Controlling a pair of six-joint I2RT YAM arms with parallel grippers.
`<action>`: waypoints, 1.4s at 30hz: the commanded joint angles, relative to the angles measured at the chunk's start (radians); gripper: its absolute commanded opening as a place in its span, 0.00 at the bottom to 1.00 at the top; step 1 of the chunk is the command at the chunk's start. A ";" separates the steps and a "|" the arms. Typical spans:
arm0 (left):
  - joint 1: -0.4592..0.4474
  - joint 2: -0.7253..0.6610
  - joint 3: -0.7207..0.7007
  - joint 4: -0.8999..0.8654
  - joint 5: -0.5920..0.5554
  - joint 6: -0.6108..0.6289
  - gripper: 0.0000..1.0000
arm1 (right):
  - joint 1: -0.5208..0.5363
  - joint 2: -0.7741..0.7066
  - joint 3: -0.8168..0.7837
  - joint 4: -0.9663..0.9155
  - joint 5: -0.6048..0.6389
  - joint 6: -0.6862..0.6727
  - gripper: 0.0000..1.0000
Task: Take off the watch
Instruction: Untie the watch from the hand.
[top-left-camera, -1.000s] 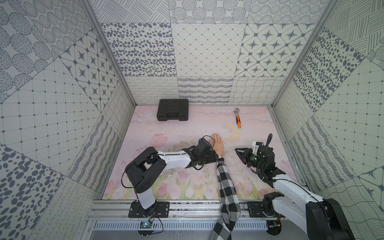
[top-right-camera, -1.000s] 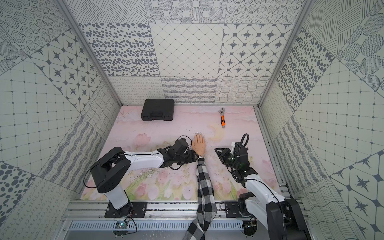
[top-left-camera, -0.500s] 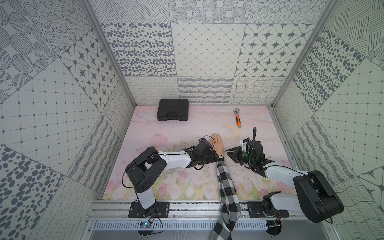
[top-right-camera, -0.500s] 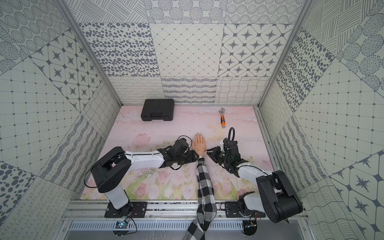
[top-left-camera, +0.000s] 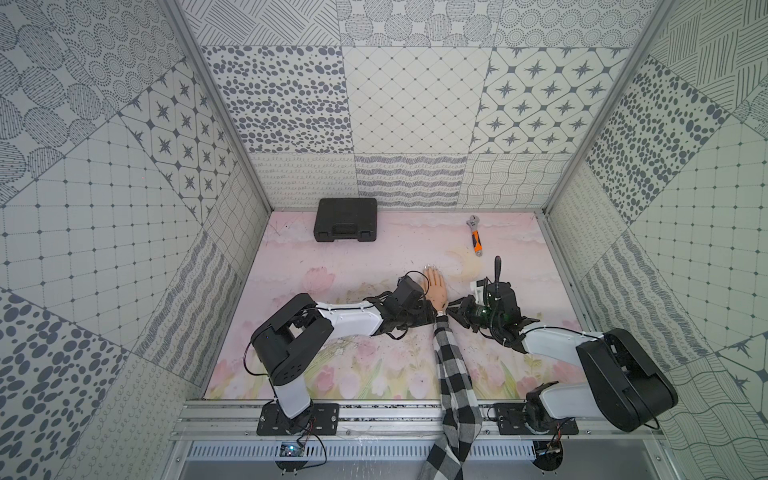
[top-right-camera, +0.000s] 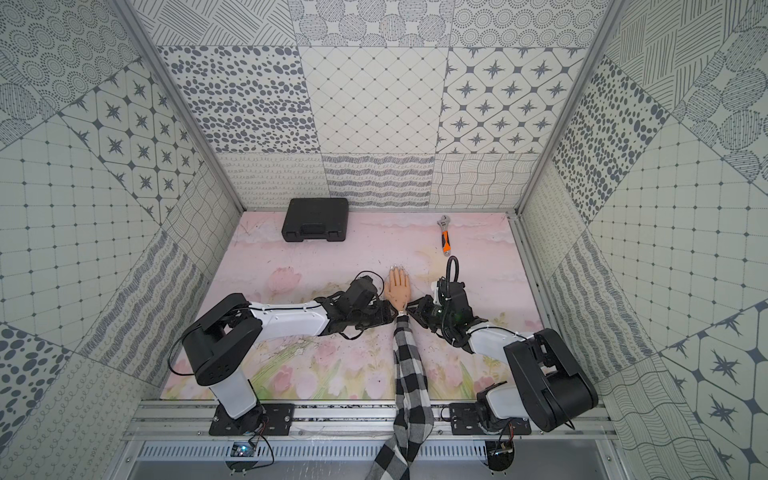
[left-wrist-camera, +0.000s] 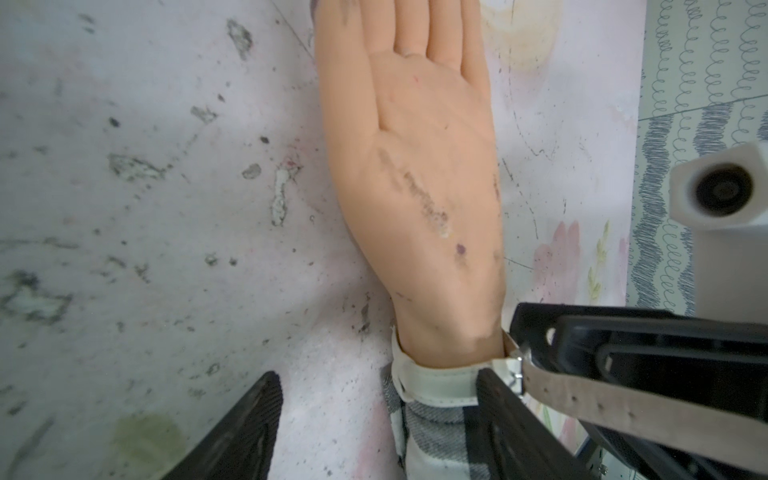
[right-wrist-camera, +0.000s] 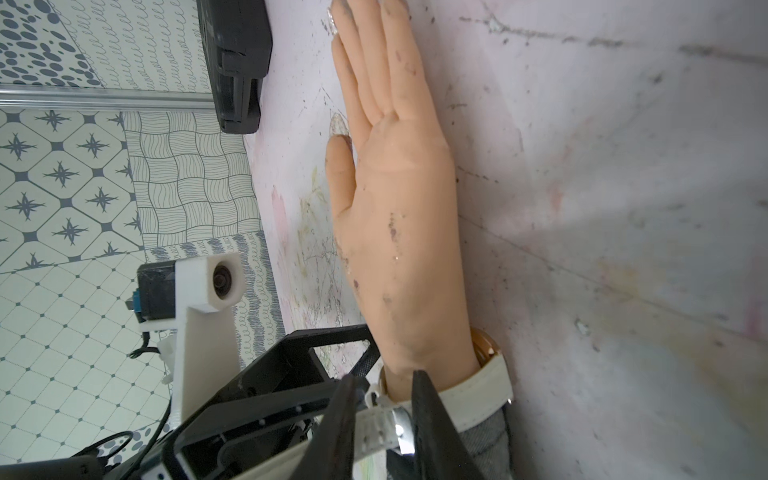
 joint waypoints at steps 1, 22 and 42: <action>-0.006 0.000 0.008 -0.011 -0.011 0.012 0.75 | 0.008 0.014 0.022 0.058 0.008 0.013 0.26; -0.005 0.006 0.015 -0.016 -0.005 0.014 0.75 | 0.027 0.049 0.023 0.076 -0.033 0.023 0.00; 0.022 -0.027 0.000 -0.026 -0.006 0.026 0.75 | 0.001 -0.115 0.019 -0.098 0.026 -0.008 0.30</action>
